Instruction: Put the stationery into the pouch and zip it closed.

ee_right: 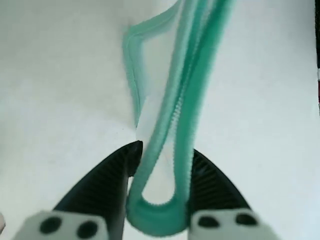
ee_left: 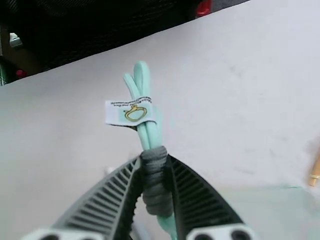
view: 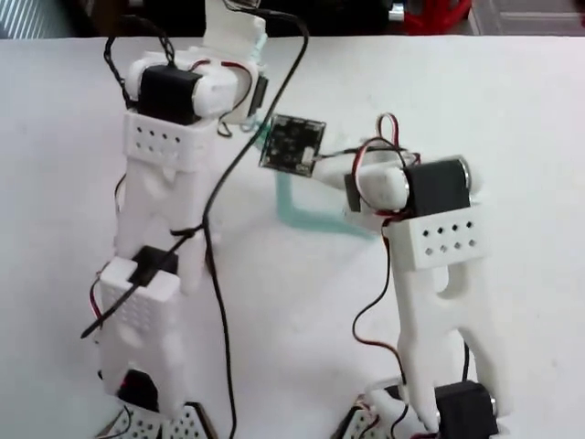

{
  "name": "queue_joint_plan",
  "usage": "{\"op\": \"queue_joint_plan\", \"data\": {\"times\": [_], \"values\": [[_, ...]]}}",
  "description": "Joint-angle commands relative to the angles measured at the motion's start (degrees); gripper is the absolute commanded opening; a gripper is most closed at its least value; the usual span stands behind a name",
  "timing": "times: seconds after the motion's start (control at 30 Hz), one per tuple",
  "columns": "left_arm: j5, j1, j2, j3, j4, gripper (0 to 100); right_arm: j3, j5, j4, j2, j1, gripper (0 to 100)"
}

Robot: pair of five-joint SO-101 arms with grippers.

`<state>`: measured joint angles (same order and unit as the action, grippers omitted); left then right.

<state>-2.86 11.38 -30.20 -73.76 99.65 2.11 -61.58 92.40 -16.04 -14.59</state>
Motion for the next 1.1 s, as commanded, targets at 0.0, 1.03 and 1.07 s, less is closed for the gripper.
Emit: {"op": "queue_joint_plan", "data": {"times": [0.0, 1.03, 1.07], "values": [[0.1, -1.6, 0.3, -1.8, -1.1, 3, -1.0, 5.6, -3.7, 0.7, -0.4, 4.3], [-0.4, -8.6, 1.2, -18.9, -0.1, 5, -3.5, 33.6, -19.7, 1.5, -13.1, 1.9], [-1.2, -8.6, 1.3, -18.9, -0.6, 4, -3.7, 33.9, -19.7, 1.6, -13.2, 1.9]]}}
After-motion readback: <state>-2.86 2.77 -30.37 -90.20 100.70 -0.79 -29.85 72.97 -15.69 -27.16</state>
